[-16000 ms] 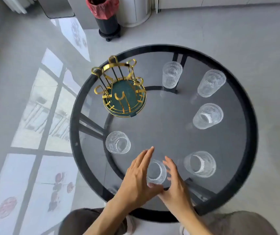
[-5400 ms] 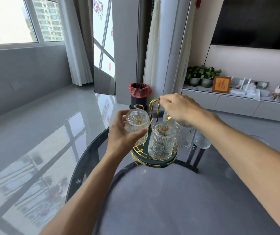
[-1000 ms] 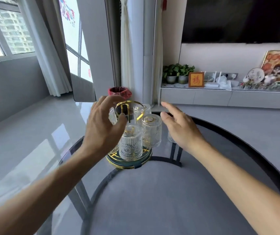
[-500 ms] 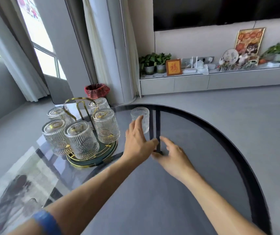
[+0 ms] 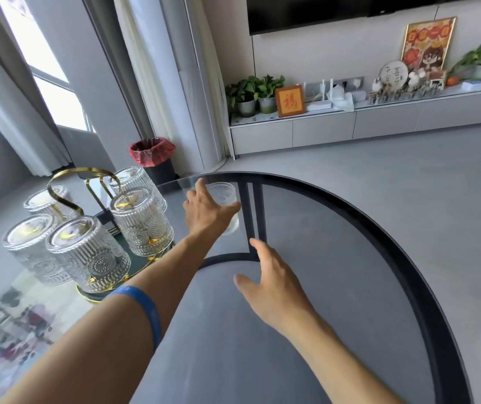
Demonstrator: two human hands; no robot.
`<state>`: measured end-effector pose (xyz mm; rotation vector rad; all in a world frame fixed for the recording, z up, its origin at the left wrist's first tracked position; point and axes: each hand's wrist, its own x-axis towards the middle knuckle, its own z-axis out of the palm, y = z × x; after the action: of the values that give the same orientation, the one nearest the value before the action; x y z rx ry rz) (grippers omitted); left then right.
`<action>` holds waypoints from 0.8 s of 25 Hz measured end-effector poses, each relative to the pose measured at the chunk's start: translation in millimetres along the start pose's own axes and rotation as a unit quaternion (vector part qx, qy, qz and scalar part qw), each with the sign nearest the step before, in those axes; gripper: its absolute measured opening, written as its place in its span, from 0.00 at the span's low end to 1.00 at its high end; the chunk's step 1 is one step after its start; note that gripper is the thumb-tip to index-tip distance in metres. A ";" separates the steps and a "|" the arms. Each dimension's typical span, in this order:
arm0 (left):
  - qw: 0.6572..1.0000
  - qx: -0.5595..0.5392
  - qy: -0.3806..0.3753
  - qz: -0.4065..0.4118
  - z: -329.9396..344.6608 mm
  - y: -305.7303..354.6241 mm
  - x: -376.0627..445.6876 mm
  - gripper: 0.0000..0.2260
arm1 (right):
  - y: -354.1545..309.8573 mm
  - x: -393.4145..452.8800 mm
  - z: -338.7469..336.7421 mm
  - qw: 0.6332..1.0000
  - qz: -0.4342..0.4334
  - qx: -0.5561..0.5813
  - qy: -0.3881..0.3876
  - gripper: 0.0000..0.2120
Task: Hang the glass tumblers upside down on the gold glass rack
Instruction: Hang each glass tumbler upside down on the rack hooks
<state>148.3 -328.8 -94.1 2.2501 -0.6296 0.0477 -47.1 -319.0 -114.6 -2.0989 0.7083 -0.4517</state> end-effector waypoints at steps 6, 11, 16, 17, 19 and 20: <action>0.973 -0.203 -0.054 0.097 -53.5 11.1 -79.6 0.33 | -37.4 -0.5 -19.9 0.920 0.175 0.335 0.104 0.20; 0.939 -0.312 -0.059 0.130 -133.4 9.8 -122.1 0.30 | -83.1 -8.7 -25.8 0.762 0.214 0.609 -0.055 0.27; 0.933 -0.339 -0.023 0.122 -201.4 -30.3 -136.8 0.28 | -161.2 -8.8 -2.6 0.861 0.145 0.486 -0.053 0.23; 0.937 -0.324 -0.017 0.129 -211.5 -37.5 -133.5 0.28 | -173.6 -6.8 0.6 0.884 0.122 0.449 -0.046 0.20; 0.951 -0.272 -0.002 0.148 -233.2 -54.1 -123.8 0.28 | -199.4 -1.7 9.2 0.923 0.068 0.378 -0.021 0.17; 0.955 -0.250 0.009 0.161 -243.2 -64.1 -118.3 0.29 | -213.1 2.9 14.8 0.937 0.046 0.346 -0.003 0.18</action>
<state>112.8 -71.1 3.6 1.6453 -0.8843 0.0624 31.9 -210.3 51.5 -1.3978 0.5361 -0.5458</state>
